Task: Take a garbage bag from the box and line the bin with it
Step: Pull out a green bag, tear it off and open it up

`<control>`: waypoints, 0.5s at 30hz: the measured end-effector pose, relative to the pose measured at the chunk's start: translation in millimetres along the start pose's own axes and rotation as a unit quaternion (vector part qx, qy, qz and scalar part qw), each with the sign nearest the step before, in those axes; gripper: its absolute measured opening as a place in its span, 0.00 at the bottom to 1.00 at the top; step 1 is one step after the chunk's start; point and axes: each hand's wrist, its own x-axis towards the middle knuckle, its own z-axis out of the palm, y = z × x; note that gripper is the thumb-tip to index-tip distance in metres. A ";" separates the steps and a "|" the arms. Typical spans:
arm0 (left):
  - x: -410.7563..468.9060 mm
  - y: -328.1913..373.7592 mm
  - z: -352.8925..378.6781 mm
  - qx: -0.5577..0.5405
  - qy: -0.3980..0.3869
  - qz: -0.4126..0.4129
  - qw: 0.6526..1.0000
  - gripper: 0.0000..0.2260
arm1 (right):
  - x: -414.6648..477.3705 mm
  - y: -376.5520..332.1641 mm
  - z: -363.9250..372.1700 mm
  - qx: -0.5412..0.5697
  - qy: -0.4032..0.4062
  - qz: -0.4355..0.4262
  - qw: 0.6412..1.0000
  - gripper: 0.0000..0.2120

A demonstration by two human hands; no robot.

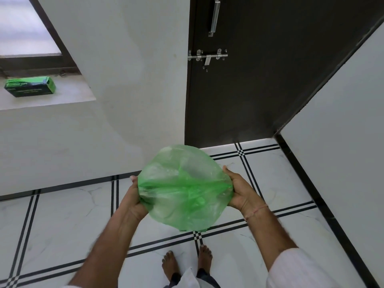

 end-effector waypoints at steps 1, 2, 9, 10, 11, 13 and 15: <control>3.5 1.8 -1.8 -0.011 0.016 0.002 1.000 0.31 | 2.0 1.0 -0.1 0.018 0.007 0.003 1.000 0.25; 6.4 4.7 -4.3 -0.028 0.034 0.004 0.999 0.32 | 4.3 1.3 -0.1 0.039 0.011 0.005 0.999 0.25; 17.0 15.4 -1.9 0.000 0.046 0.064 0.997 0.19 | 11.1 -7.6 21.2 0.164 0.024 -0.098 0.981 0.12; 16.8 15.6 1.2 0.023 0.037 0.067 0.997 0.20 | 12.2 -7.9 24.6 0.166 0.017 -0.114 0.979 0.11; 17.9 16.2 4.3 0.036 0.030 0.067 0.997 0.21 | 12.6 -7.6 27.9 0.165 0.006 -0.125 0.978 0.11; 17.1 16.3 8.9 0.069 0.016 0.065 0.995 0.22 | 10.5 -2.0 35.0 0.149 -0.010 -0.140 0.979 0.11; 17.9 11.4 12.0 0.103 -0.001 0.063 0.993 0.23 | 10.2 6.1 35.5 0.142 -0.017 -0.154 0.978 0.11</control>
